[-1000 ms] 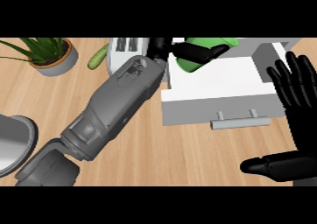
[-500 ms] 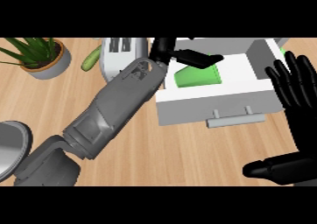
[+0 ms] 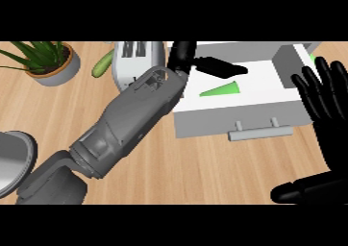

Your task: Pick up the cup, place it into the drawer and close the drawer

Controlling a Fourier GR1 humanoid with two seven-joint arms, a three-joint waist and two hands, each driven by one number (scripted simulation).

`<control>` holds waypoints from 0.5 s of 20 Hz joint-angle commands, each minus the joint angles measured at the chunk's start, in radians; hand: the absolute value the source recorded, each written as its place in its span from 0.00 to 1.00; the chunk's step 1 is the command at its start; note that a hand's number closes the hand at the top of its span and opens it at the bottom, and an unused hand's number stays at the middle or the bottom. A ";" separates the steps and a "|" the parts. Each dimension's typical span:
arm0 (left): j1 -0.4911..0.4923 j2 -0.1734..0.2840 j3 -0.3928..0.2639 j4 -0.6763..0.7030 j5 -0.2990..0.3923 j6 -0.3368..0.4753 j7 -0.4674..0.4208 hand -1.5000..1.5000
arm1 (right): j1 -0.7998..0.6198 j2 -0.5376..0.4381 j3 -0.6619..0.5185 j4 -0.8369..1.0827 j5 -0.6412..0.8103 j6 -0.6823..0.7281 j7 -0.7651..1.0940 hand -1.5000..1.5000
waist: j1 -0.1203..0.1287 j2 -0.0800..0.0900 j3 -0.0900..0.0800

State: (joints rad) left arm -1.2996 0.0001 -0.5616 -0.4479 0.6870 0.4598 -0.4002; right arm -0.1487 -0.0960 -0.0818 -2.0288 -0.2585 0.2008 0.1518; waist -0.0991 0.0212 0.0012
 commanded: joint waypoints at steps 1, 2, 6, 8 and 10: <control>-0.031 0.000 0.032 -0.058 0.061 0.004 -0.043 0.00 | -0.011 -0.011 -0.016 0.044 -0.045 0.031 -0.006 0.00 | 0.032 -0.006 0.000; 0.009 0.000 0.029 -0.072 0.071 -0.033 -0.067 0.00 | 0.055 -0.021 -0.046 0.042 -0.072 0.065 -0.044 0.00 | 0.039 -0.009 0.000; 0.028 0.000 0.082 -0.062 0.098 -0.097 -0.094 0.00 | 0.049 -0.002 -0.009 -0.021 -0.075 0.038 0.009 0.00 | 0.067 -0.016 -0.001; 0.036 0.024 0.108 -0.135 0.087 -0.068 -0.041 0.00 | 0.091 -0.062 -0.072 -0.041 -0.110 0.093 -0.004 1.00 | 0.089 -0.024 -0.001; 0.100 0.044 0.125 -0.138 0.091 -0.081 -0.070 0.00 | 0.081 -0.089 -0.041 -0.105 -0.092 0.093 0.059 1.00 | 0.092 -0.024 -0.002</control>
State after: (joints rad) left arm -1.2516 0.0185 -0.4738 -0.5537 0.7694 0.3951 -0.4654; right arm -0.0937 -0.1464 -0.1295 -2.0695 -0.3515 0.2669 0.1732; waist -0.0277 0.0026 0.0004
